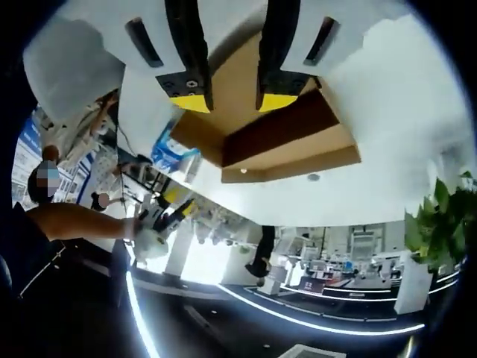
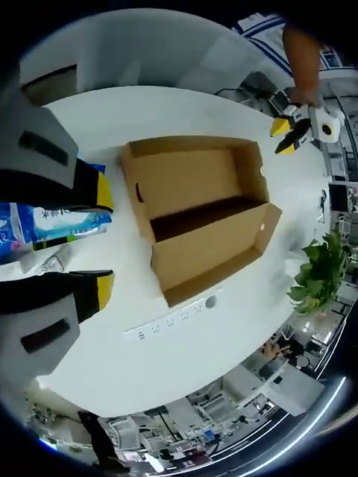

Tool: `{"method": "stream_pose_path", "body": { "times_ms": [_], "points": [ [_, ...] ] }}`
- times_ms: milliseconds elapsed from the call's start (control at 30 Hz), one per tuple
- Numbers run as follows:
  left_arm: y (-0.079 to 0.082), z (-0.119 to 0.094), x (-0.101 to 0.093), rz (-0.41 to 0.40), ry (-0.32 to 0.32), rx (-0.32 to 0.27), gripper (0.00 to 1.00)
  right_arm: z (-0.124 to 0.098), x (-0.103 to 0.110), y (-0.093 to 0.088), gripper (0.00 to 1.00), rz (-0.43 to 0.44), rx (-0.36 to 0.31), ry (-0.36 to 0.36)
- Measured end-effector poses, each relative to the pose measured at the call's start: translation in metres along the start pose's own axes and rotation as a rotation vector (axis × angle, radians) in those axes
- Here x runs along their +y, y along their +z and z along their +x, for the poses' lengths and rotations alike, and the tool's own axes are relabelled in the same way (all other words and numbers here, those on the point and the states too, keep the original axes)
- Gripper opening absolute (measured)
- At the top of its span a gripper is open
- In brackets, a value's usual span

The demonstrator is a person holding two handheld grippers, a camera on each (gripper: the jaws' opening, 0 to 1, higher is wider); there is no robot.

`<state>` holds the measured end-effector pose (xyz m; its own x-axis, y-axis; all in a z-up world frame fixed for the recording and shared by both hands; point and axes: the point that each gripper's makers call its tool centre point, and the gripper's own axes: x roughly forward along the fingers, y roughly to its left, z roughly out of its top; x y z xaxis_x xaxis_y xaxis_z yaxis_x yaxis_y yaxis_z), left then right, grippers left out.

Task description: Operate the shoe box by opening the lid, removing the specified soft item, and placing it in the target area until the item is outside and the box remains undamaged.

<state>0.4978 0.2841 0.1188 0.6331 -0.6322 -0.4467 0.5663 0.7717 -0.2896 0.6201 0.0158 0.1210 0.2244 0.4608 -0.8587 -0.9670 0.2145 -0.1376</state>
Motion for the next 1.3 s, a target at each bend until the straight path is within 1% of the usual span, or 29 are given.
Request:
{"method": "stream_pose_path", "body": {
  "times_ms": [33,67,100,167,200,233,267,300,367,400,467,500,567,600,633,667,733,833,900,933,1000,1067,1167,1200,1267,1300],
  "points": [
    [-0.002,-0.001,0.005,-0.005,0.021,0.007,0.29,0.001,0.002,0.002,0.28,0.018,-0.011,0.003],
    [-0.008,-0.003,0.012,-0.008,0.056,0.036,0.31,0.005,0.007,0.006,0.28,0.057,-0.026,0.007],
    [-0.010,-0.004,0.014,-0.009,0.064,0.045,0.33,0.007,0.010,0.008,0.28,0.070,-0.031,0.005],
    [-0.018,-0.005,0.024,-0.016,0.115,0.082,0.36,0.013,0.020,0.011,0.28,0.085,-0.028,0.001],
    [-0.024,-0.005,0.026,-0.034,0.126,0.112,0.37,0.017,0.024,0.011,0.28,0.099,-0.023,-0.010],
    [-0.028,-0.003,0.027,-0.043,0.135,0.130,0.37,0.020,0.028,0.014,0.28,0.111,-0.035,-0.004],
    [-0.031,-0.002,0.028,-0.035,0.144,0.143,0.37,0.024,0.033,0.016,0.28,0.151,-0.043,-0.005],
    [-0.041,-0.002,0.030,-0.038,0.165,0.199,0.35,0.026,0.038,0.016,0.27,0.176,-0.041,-0.009],
    [-0.048,0.002,0.030,-0.056,0.181,0.236,0.33,0.032,0.046,0.018,0.26,0.238,-0.054,-0.013],
    [-0.053,0.003,0.030,-0.074,0.193,0.257,0.32,0.036,0.050,0.014,0.26,0.283,-0.036,-0.025],
    [-0.056,0.005,0.033,-0.095,0.222,0.283,0.29,0.041,0.057,0.013,0.24,0.312,-0.034,-0.022],
    [-0.056,0.007,0.033,-0.110,0.224,0.282,0.29,0.043,0.062,0.011,0.24,0.349,-0.029,-0.028],
    [-0.057,0.009,0.036,-0.134,0.244,0.291,0.28,0.046,0.066,0.013,0.24,0.405,-0.055,-0.030],
    [-0.061,0.009,0.037,-0.164,0.258,0.310,0.27,0.047,0.068,0.011,0.24,0.438,-0.056,-0.030],
    [-0.063,0.009,0.038,-0.175,0.264,0.322,0.25,0.048,0.071,0.009,0.24,0.462,-0.051,-0.024],
    [-0.062,0.011,0.039,-0.172,0.261,0.320,0.24,0.050,0.072,0.006,0.24,0.468,-0.043,-0.034],
    [-0.065,0.011,0.040,-0.199,0.270,0.333,0.23,0.054,0.074,-0.002,0.24,0.476,-0.015,-0.047],
    [-0.068,0.013,0.040,-0.220,0.278,0.358,0.18,0.060,0.080,-0.011,0.21,0.538,0.004,-0.041],
    [-0.071,0.014,0.041,-0.237,0.282,0.377,0.14,0.062,0.083,-0.013,0.19,0.582,-0.003,-0.033],
    [-0.072,0.015,0.039,-0.238,0.274,0.382,0.13,0.065,0.086,-0.014,0.19,0.594,-0.007,-0.031],
    [-0.076,0.015,0.039,-0.237,0.279,0.406,0.12,0.068,0.092,-0.016,0.17,0.615,-0.003,-0.019],
    [-0.078,0.015,0.040,-0.241,0.285,0.415,0.11,0.071,0.095,-0.017,0.16,0.623,-0.004,-0.015],
    [-0.079,0.015,0.040,-0.247,0.288,0.426,0.11,0.073,0.092,-0.021,0.12,0.619,0.005,-0.033],
    [-0.079,0.015,0.040,-0.250,0.289,0.431,0.11,0.073,0.092,-0.023,0.11,0.629,0.014,-0.036],
    [-0.078,0.016,0.041,-0.235,0.292,0.435,0.10,0.073,0.088,-0.025,0.10,0.652,0.018,-0.029],
    [-0.078,0.016,0.041,-0.235,0.293,0.437,0.10,0.074,0.091,-0.025,0.09,0.647,0.022,-0.028]
  ]
}}
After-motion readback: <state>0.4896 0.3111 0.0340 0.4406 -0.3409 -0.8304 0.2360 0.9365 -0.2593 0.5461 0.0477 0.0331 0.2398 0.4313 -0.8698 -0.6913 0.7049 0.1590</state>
